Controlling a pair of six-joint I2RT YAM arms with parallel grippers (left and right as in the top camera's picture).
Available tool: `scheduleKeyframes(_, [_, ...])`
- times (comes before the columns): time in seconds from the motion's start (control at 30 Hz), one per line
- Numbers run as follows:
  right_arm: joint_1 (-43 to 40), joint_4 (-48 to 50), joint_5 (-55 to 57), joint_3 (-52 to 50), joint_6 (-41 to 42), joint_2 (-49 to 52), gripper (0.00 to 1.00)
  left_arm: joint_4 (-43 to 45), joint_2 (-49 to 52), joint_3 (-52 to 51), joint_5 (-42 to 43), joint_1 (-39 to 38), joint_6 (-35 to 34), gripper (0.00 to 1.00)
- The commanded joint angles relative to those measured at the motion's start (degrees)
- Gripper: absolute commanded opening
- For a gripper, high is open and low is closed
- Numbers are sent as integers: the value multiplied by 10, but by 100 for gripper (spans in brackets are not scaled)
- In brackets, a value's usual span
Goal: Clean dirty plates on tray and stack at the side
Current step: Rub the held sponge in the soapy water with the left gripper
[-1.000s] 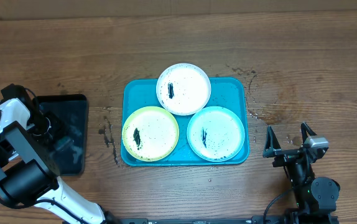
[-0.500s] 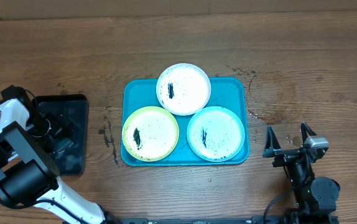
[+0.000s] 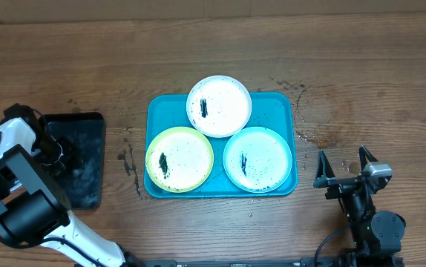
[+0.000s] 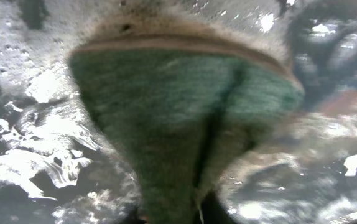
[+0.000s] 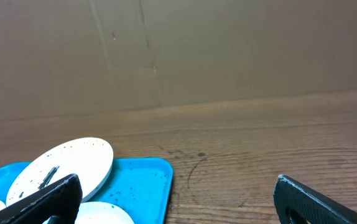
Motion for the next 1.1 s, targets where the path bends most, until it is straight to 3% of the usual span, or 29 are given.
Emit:
scheduleKeyframes(0.0, [3,2,5,-6,-2,-4,100,29,31,-18,-2,-4,-2,100])
scheduleKeyframes(0.27, [3,2,5,-6,-2,-4,100,130,32,-18,-19,-4,-2,98])
scheduleKeyframes(0.37, [3,2,5,-6,-2,-4,100,141,31,-18,-19,-4,-2,66])
scheduleKeyframes(0.43, [3,2,5,-6,-2,-4,100,143,31,-18,-19,-4,-2,28])
scheduleKeyframes(0.47, [3,2,5,-6,-2,-4,100,143,32,-18,-19,-4,-2,4])
scheduleKeyframes(0.6, [3,2,5,-6,-2,-4,100,136,31,-18,-18,-4,-2,4])
scheduleKeyframes(0.63, [3,2,5,-6,-2,-4,100,127,32,-18,-18,-4,-2,34])
scheduleKeyframes(0.67, [3,2,5,-6,-2,-4,100,118,32,-18,-17,-4,-2,85])
scheduleKeyframes(0.7, [3,2,5,-6,-2,-4,100,102,31,-18,-11,-4,-2,100])
scheduleKeyframes(0.93, [3,2,5,-6,-2,-4,100,18,32,-18,-9,-4,-2,100])
scheduleKeyframes(1.0, [3,2,5,-6,-2,-4,100,1,31,-18,-9,-4,-2,93])
scheduleKeyframes(1.07, [3,2,5,-6,-2,-4,100,-12,31,-18,-10,-4,-2,73])
